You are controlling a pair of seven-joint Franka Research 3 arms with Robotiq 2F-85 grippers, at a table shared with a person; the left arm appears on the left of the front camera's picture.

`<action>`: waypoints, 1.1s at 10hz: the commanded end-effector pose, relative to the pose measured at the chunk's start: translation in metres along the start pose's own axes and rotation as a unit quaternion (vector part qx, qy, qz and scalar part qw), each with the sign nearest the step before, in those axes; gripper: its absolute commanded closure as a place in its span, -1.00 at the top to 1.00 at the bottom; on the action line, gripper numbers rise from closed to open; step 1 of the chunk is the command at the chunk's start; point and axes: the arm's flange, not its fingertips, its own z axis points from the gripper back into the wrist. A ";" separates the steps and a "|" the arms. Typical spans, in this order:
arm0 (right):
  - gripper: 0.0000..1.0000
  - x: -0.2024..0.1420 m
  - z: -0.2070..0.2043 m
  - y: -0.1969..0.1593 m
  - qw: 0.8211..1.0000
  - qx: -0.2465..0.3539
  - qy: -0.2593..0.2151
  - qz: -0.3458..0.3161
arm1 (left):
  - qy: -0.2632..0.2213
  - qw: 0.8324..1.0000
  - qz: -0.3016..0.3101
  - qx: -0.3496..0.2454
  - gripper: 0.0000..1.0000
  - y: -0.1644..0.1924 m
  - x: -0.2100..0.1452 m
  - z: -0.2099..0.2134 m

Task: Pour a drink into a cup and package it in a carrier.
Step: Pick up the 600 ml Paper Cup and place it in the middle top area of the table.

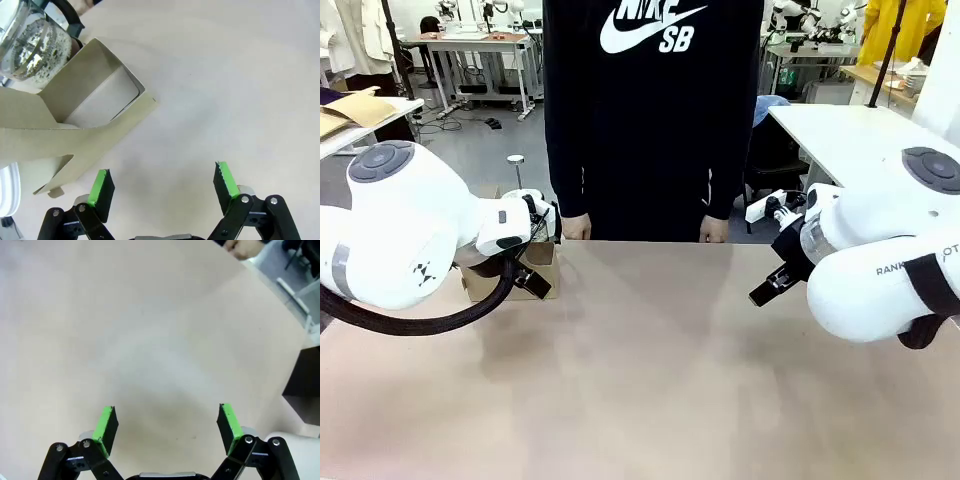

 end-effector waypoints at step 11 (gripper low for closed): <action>1.00 0.024 0.021 -0.019 1.000 0.009 -0.008 0.002 | 0.000 1.000 0.000 0.000 1.00 0.000 0.000 0.000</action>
